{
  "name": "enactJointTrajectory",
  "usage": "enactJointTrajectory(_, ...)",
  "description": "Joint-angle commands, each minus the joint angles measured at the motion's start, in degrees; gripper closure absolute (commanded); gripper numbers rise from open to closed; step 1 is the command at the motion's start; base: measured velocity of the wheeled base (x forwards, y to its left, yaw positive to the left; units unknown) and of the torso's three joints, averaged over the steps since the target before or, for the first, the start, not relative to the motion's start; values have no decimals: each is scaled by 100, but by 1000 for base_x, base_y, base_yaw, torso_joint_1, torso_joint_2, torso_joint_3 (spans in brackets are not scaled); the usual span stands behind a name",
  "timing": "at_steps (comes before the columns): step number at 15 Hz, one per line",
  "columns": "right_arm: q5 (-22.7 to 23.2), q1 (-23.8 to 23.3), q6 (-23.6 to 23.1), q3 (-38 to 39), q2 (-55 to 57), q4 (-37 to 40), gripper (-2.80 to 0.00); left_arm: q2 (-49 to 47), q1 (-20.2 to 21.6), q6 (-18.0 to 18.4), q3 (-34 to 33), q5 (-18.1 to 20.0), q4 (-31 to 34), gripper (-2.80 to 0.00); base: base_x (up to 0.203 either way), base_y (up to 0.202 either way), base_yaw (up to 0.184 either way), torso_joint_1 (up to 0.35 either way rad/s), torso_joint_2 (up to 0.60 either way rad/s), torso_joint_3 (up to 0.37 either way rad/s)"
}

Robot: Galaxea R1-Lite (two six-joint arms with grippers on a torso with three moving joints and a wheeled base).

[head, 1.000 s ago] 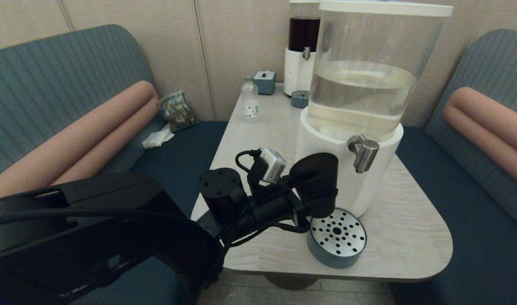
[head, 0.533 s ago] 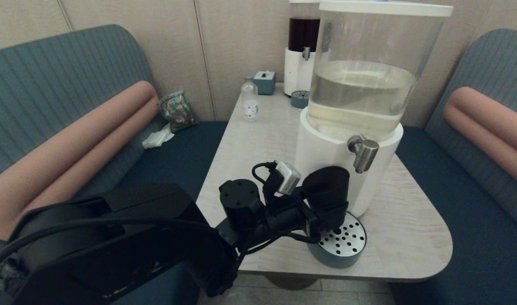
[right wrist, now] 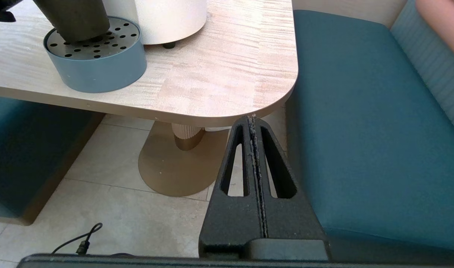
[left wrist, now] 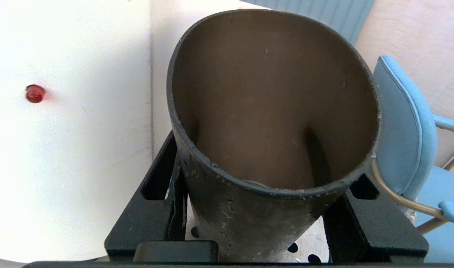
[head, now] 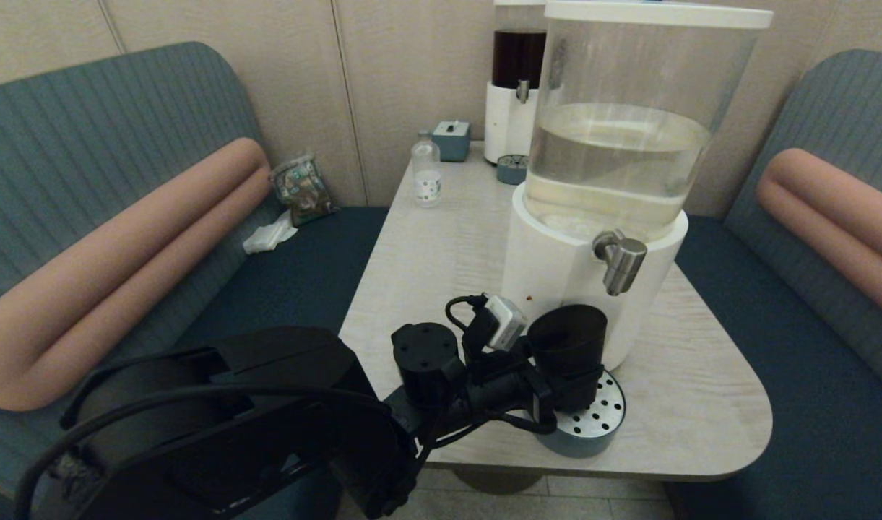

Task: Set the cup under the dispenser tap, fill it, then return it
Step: Place it under the water dispenser

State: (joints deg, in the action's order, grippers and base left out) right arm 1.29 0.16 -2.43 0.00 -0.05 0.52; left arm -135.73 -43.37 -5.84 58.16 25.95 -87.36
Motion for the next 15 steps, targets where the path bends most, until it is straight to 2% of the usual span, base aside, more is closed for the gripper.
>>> enactJointTrajectory(1,3,2,-4,9,-4,1,0,-47,-13,-5,33,15,-30,0,0,0,0,0,0,0)
enactJointTrajectory(6,3,2,-4,9,-4,1,0,-210,-85,-14,320,16,-30,0,0,0,0,0,0,0)
enactJointTrajectory(7,3,2,-4,0,-4,1,0,-222,-113,-14,334,15,-30,-280,0,0,0,0,0,0)
enactJointTrajectory(15,3,2,-4,0,-4,1,0,-134,-154,39,196,-159,-30,-280,0,0,0,0,0,0)
